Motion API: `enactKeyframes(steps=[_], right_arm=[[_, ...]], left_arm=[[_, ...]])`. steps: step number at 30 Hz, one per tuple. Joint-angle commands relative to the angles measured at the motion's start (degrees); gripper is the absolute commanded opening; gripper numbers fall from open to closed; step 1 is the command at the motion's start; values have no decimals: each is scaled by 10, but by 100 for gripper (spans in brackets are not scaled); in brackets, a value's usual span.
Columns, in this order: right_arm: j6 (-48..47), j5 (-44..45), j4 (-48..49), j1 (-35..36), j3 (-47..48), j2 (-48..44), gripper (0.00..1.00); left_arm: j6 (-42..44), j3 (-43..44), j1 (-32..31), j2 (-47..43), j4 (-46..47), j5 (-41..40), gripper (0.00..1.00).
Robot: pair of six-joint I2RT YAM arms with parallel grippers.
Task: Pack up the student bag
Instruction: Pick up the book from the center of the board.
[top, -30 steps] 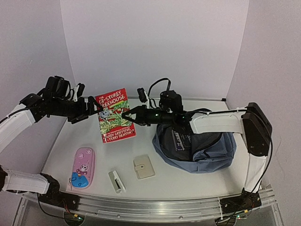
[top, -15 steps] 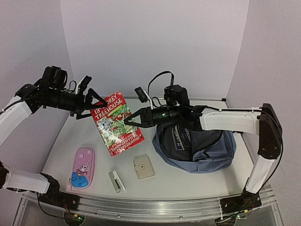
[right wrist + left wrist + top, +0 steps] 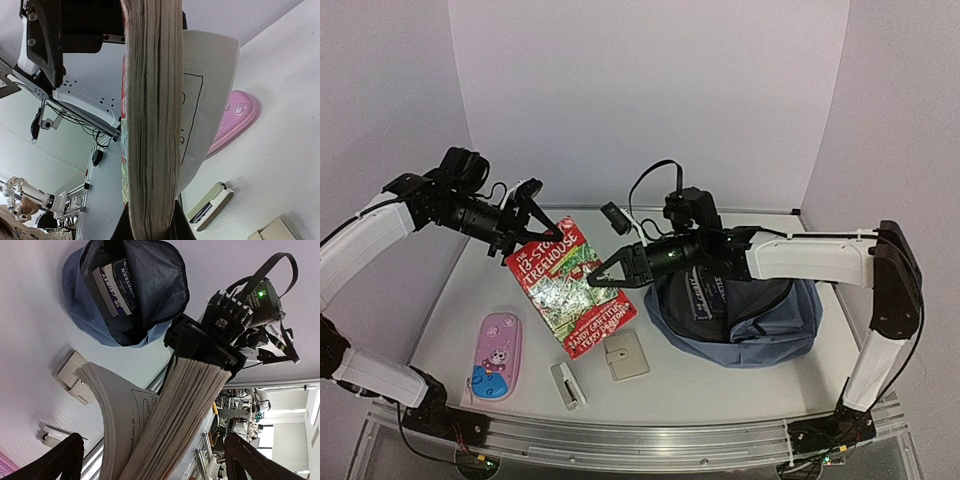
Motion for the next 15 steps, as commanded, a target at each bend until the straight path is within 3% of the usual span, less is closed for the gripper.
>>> enactKeyframes(steps=[1,4,13,15], right_arm=[[-20,-39,22,4,17,-33,0],[-25,-46,16,5,21,-28,0],[-31,-23,7,2,28,-22,0],[-29,-1,7,-3,25,-27,8]], left_arm=[[33,13,-2,15,-22,51,86],[49,9,-8,26,-33,57,72],[68,3,-9,24,-36,63,18],[65,1,-9,19,-30,54,4]])
